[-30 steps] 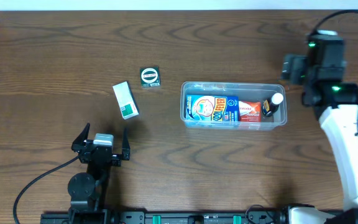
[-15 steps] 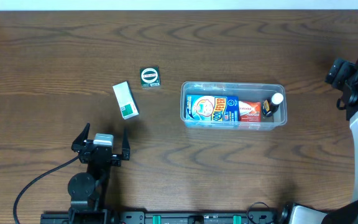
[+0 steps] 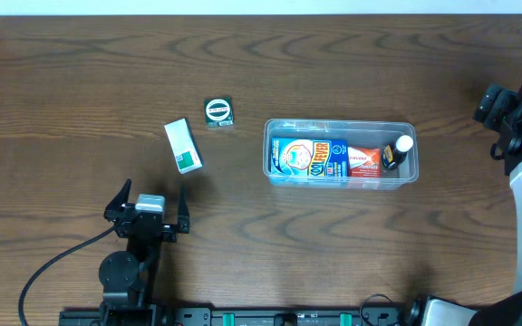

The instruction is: Pack container

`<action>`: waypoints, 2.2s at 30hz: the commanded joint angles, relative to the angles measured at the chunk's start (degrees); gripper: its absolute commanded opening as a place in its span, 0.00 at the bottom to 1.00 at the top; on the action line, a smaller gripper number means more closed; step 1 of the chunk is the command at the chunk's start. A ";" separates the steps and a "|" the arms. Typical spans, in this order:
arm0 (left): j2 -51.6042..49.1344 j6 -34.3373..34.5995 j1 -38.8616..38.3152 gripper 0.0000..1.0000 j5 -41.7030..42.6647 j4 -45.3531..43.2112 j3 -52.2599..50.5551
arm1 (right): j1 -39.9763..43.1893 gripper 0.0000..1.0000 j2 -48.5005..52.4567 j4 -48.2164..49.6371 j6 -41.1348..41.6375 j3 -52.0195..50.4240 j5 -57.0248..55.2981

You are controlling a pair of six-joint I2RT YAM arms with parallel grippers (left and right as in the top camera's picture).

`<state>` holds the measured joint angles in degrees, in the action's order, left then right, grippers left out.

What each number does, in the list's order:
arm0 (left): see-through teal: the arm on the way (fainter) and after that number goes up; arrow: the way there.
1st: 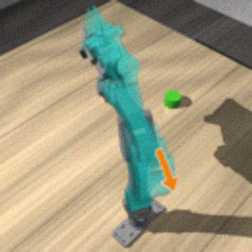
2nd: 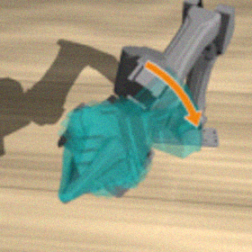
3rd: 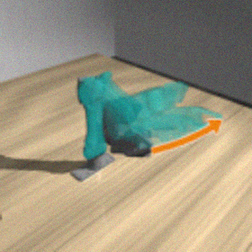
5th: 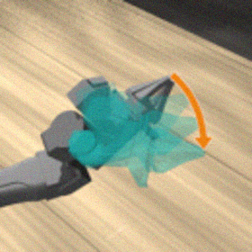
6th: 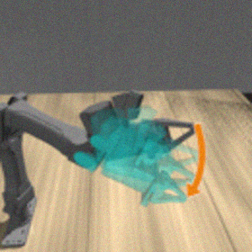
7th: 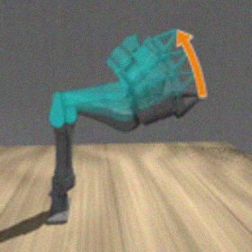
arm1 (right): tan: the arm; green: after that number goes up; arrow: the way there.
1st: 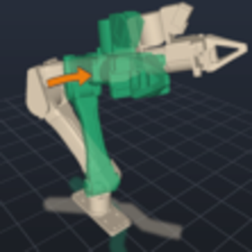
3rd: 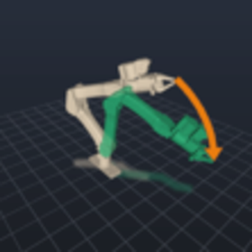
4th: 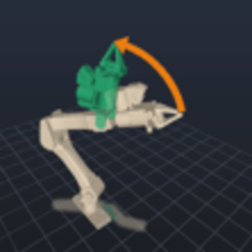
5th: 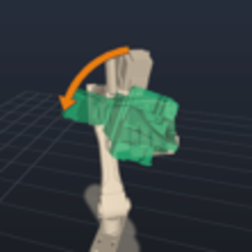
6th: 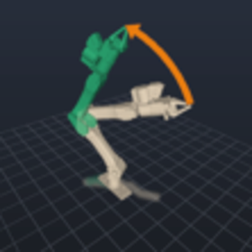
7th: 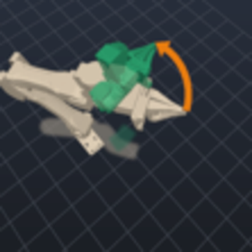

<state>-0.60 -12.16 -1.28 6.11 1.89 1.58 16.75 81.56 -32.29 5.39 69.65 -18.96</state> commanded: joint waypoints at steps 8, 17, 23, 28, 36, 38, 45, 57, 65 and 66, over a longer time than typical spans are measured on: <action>-0.92 9.84 0.20 0.98 3.15 1.09 1.42 | 0.31 0.99 -0.72 -0.11 -0.76 0.90 -0.50; -30.82 14.82 0.20 0.98 6.38 10.03 26.27 | 0.33 0.99 -0.72 -0.11 -0.76 0.90 -0.50; -57.70 14.86 0.17 0.98 10.01 29.14 52.41 | 0.33 0.99 -0.72 -0.09 -0.76 0.90 -0.50; -72.83 14.86 0.20 0.98 9.97 39.08 66.42 | 0.33 0.99 -0.72 -0.11 -0.76 0.90 -0.50; -82.14 14.84 0.24 0.98 9.29 36.81 67.10 | 0.33 0.99 -0.72 -0.09 -0.74 0.90 -0.50; -83.95 15.50 0.22 0.98 9.31 36.61 67.10 | 0.31 0.99 -0.72 -0.09 -0.74 0.90 -0.50; -89.31 26.27 0.22 0.99 3.67 36.89 67.10 | 0.33 0.99 -0.72 -0.11 -0.74 0.90 -0.50; -95.71 34.14 -0.48 1.00 -4.24 35.56 67.10 | 0.33 0.99 -0.72 -0.09 -0.76 0.90 -0.50; -102.20 37.99 -3.80 0.96 -8.57 30.69 67.10 | 0.33 0.99 -0.72 -0.09 -0.76 0.90 -0.50; -102.64 38.01 -3.87 0.96 -10.25 30.49 67.10 | 0.33 0.99 -0.72 -0.11 -0.74 0.90 -0.50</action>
<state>-102.02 23.11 -4.75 1.34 32.77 67.92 16.75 81.56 -32.32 5.39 69.69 -18.96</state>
